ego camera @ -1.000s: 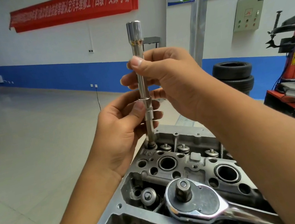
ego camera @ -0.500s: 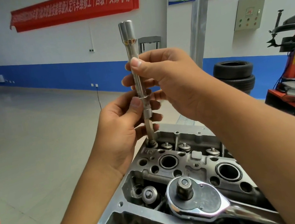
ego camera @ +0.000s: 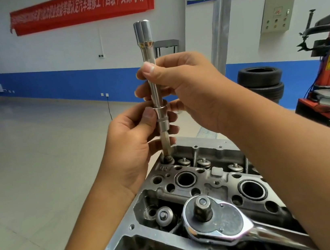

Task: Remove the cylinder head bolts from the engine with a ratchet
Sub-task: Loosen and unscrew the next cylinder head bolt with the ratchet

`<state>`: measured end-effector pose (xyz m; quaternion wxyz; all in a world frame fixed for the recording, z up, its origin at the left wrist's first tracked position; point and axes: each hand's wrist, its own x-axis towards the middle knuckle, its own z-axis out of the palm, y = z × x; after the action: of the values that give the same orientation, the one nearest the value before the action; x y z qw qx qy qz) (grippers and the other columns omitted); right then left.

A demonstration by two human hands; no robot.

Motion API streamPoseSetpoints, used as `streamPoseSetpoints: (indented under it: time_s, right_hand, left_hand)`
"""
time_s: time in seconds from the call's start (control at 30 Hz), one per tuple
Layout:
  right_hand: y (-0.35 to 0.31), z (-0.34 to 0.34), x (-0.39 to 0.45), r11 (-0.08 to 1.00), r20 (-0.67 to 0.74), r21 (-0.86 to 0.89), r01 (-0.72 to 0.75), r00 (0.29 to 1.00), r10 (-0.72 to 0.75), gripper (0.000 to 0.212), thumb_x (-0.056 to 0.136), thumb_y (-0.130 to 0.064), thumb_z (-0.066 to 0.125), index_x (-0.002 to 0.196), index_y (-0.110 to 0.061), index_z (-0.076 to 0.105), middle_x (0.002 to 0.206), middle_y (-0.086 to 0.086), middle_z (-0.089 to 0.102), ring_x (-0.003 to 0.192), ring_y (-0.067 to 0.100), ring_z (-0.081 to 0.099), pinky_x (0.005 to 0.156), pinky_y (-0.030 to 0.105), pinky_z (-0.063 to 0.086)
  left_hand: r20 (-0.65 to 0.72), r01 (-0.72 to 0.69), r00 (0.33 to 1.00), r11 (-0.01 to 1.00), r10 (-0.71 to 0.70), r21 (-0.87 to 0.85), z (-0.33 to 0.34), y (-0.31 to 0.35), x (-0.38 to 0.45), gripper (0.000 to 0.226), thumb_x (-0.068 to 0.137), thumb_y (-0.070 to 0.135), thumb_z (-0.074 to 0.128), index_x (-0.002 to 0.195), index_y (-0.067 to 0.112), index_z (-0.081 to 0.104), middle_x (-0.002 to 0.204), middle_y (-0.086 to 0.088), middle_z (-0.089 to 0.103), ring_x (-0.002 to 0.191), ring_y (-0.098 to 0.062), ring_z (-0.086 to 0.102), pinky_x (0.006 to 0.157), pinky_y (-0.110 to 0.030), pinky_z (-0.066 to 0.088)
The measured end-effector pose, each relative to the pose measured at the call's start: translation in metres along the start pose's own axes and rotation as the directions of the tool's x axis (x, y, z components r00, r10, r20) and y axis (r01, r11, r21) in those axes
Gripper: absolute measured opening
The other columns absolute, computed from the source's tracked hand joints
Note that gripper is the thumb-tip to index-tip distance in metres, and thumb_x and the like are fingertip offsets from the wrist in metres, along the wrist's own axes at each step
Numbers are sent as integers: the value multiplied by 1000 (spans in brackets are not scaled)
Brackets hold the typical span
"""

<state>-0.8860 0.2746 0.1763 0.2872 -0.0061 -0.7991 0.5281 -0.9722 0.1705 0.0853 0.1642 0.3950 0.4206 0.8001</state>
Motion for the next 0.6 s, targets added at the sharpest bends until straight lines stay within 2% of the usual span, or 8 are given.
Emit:
streamPoseSetpoints:
  time_s: [0.1, 0.17, 0.27, 0.33, 0.4, 0.5, 0.57, 0.6]
  right_hand:
    - [0, 1, 0, 1000, -54, -13, 23, 998, -23, 19, 91, -28, 78, 87, -11, 70, 85, 8, 78, 75, 16, 74, 67, 29, 62]
    - [0, 0, 0, 997, -103, -65, 29, 994, -36, 22, 86, -32, 82, 82, -14, 71, 84, 6, 78, 81, 20, 76, 75, 40, 64]
    - [1, 0, 1, 997, -125, -75, 17, 992, -26, 23, 88, -34, 80, 82, -13, 75, 88, 7, 79, 83, 21, 75, 83, 42, 62]
    - [0, 2, 0, 999, -85, -42, 2, 996, -5, 25, 95, -34, 73, 89, -10, 76, 93, 8, 79, 79, 22, 72, 72, 32, 60]
    - [-2, 3, 0, 1000, -52, -27, -12, 999, 10, 27, 100, -34, 67, 94, -8, 76, 96, 8, 79, 80, 24, 72, 62, 25, 57]
    - [-1, 1, 0, 998, -46, -55, -12, 999, 10, 26, 99, -35, 67, 94, -10, 75, 94, 7, 80, 93, 32, 75, 72, 35, 60]
    - [0, 1, 0, 996, -67, -85, 3, 998, -8, 21, 93, -34, 75, 86, -15, 74, 89, 5, 79, 92, 26, 76, 84, 44, 60]
    - [0, 1, -1, 995, -83, -97, 16, 996, -24, 19, 90, -33, 78, 81, -16, 73, 87, 5, 79, 89, 23, 76, 84, 43, 60]
  left_hand:
    - [-63, -71, 995, 996, 75, 61, 0, 0, 0, 34, 69, 31, 82, 97, 14, 73, 86, -9, 75, 77, -24, 73, 66, -37, 61]
    - [-96, -93, 990, 992, 101, 84, -1, -1, 1, 39, 61, 34, 86, 92, 16, 71, 80, -5, 74, 74, -21, 72, 65, -34, 60]
    - [-45, -38, 998, 999, 37, -14, -2, -2, 2, 23, 86, 29, 71, 103, 14, 74, 94, -12, 76, 83, -29, 74, 68, -36, 60]
    - [13, 12, 1000, 996, -11, -91, -2, -2, 2, 26, 96, 23, 57, 111, 14, 76, 104, -18, 76, 90, -34, 74, 72, -39, 62]
    - [48, 9, 999, 996, -5, -85, -2, -2, 1, 27, 95, 22, 56, 109, 19, 79, 105, -20, 76, 90, -36, 75, 74, -39, 63]
    - [5, -65, 998, 998, 66, -18, -2, -2, 1, 23, 85, 22, 72, 106, 18, 77, 100, -16, 77, 85, -32, 75, 71, -37, 61]
    - [-53, -111, 992, 993, 114, 43, -4, -3, 2, 39, 70, 25, 89, 103, 14, 73, 92, -8, 77, 80, -27, 74, 70, -35, 60]
    - [-83, -120, 989, 990, 125, 72, -4, -3, 3, 45, 63, 28, 93, 100, 13, 71, 88, -5, 76, 78, -25, 74, 69, -34, 59]
